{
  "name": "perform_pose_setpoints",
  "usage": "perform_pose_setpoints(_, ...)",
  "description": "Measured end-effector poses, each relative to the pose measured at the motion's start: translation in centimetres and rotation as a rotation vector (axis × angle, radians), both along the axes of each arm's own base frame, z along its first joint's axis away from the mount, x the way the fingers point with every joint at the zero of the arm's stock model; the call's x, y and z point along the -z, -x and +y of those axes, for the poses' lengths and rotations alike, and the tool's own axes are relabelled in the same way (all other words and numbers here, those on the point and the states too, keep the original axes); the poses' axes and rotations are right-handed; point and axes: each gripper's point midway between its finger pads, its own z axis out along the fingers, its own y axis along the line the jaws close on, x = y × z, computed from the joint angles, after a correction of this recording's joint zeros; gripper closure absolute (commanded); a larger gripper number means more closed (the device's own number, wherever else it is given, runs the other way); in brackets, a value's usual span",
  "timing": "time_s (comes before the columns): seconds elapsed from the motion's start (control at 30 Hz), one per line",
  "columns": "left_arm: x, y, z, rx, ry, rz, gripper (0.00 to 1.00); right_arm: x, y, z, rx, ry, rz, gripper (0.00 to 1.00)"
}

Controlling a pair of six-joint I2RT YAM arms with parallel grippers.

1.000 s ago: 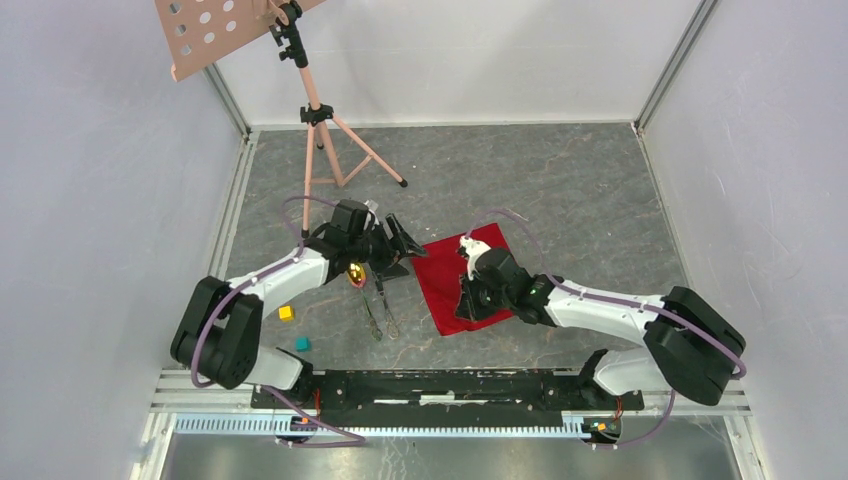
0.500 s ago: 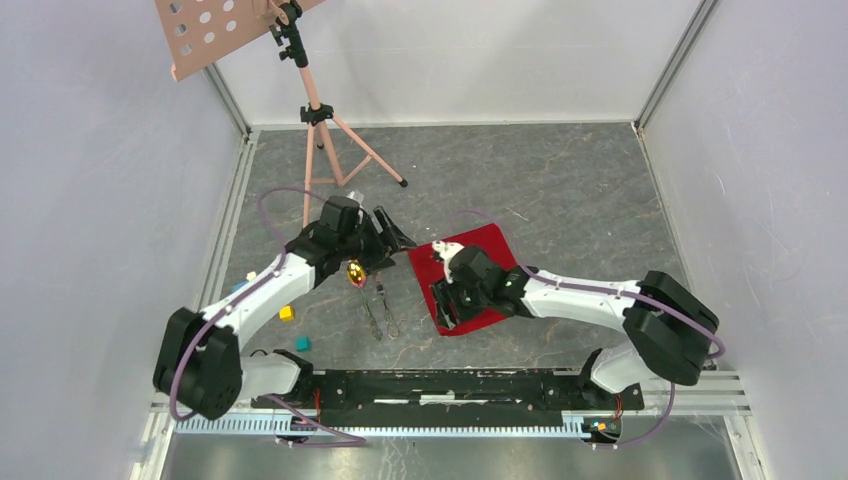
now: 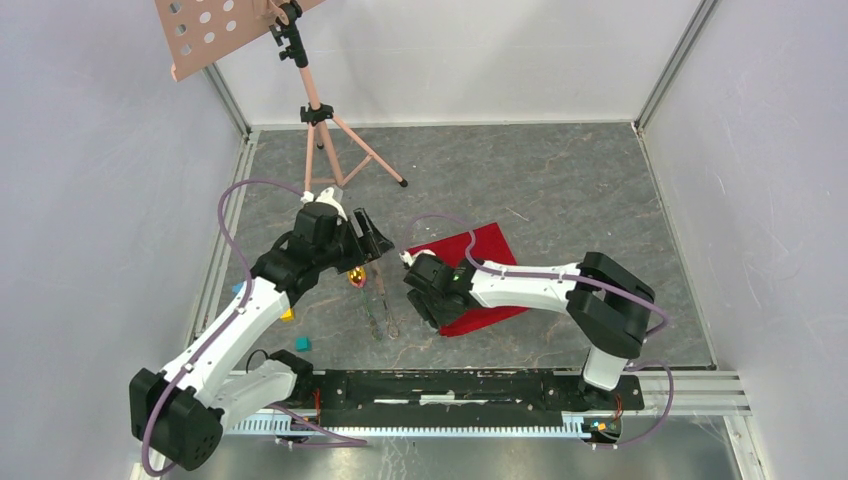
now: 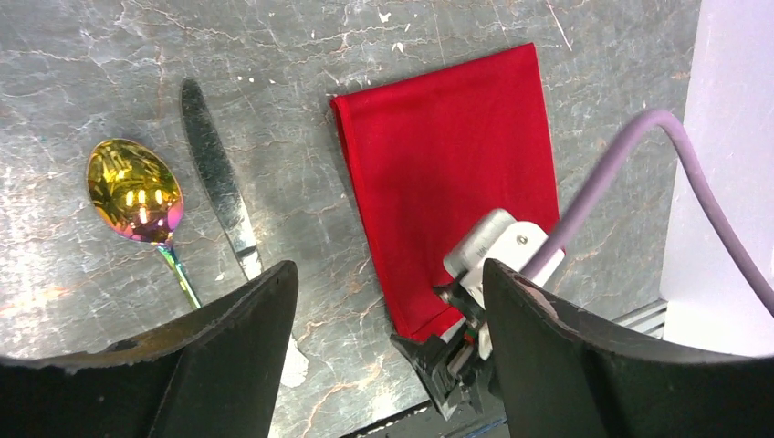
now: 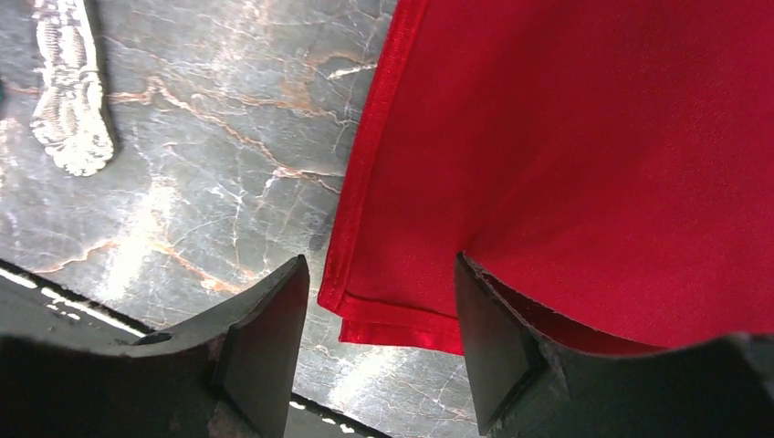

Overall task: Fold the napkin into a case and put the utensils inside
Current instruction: Pick up the lower triangle-folded napkin from the center of the board.

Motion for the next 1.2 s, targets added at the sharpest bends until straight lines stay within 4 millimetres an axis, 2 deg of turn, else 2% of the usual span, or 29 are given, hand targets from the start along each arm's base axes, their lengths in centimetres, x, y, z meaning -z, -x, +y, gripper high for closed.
perform_pose_setpoints(0.23, -0.8, 0.6, 0.7, 0.008, -0.022, -0.038, 0.18, 1.1, 0.3, -0.5, 0.016, 0.079, 0.011, 0.44)
perform_pose_setpoints(0.57, -0.6, 0.8, 1.1, 0.015, -0.049, -0.044, 0.18, 1.2, -0.3, 0.1, 0.042, 0.089, -0.031, 0.99)
perform_pose_setpoints(0.77, 0.4, 1.0, 1.1, 0.020, -0.058, -0.019, 0.16, 1.0, -0.6, -0.2, 0.032, 0.053, -0.075, 1.00)
perform_pose_setpoints(0.87, 1.5, 1.0, 0.3, 0.054, -0.047, 0.027, 0.16, 1.0, -0.7, -0.8, 0.019, 0.007, -0.096, 1.00)
perform_pose_setpoints(1.03, 5.5, 1.0, -3.2, 0.170, 0.036, 0.197, 0.14, 0.8, -0.7, -2.5, 0.039, -0.116, -0.078, 1.00)
perform_pose_setpoints(1.2, 8.8, 1.5, -6.4, 0.194, 0.212, 0.353, 0.09, 0.0, -0.9, -3.9, 0.077, -0.280, -0.064, 1.00)
